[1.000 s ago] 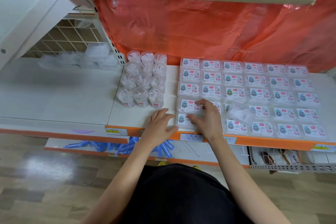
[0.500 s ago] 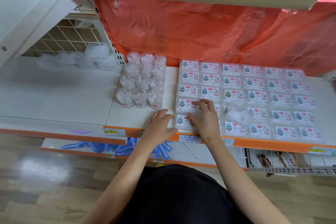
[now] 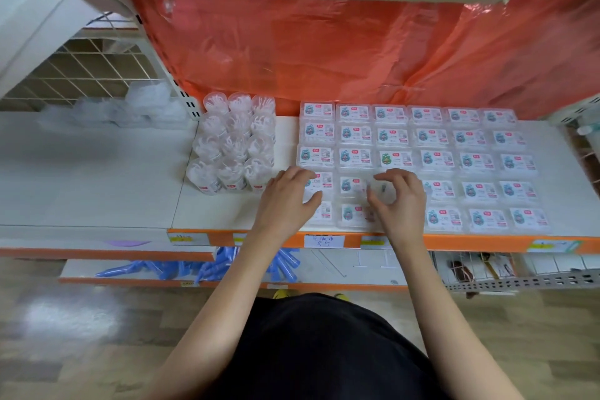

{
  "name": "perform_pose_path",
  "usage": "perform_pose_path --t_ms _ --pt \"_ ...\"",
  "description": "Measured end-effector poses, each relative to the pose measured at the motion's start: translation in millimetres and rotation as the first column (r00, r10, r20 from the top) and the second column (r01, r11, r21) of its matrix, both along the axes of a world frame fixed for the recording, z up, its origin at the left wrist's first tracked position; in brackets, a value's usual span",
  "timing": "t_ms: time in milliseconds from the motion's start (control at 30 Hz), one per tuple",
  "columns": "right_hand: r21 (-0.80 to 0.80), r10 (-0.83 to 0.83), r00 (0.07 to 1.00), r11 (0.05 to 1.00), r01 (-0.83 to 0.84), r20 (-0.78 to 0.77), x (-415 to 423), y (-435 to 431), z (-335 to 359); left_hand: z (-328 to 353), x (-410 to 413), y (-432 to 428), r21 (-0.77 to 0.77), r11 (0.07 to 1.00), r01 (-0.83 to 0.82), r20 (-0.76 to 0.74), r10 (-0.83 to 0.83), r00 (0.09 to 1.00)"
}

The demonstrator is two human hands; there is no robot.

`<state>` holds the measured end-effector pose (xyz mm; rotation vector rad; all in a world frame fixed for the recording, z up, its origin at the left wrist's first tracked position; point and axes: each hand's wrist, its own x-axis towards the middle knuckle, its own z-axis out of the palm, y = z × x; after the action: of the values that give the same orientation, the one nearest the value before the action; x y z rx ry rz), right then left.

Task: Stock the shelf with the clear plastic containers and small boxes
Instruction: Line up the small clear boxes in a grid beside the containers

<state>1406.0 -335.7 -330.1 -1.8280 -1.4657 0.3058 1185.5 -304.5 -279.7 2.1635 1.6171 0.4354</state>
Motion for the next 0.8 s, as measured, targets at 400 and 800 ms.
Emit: perform_pose_path --t_ms 400,800 --pt "-0.318 -0.074 0.997 0.945 0.078 0.024 52 -21 0 -8 39 -7 -0.049 0.996 0.078 0.133 -0.071 0.988" --pt "-0.128 0.269 0.961 0.953 -0.275 -0.061 8 -7 42 12 50 -2 -0.561 0.826 -0.06 0.57 0.437 0.695"
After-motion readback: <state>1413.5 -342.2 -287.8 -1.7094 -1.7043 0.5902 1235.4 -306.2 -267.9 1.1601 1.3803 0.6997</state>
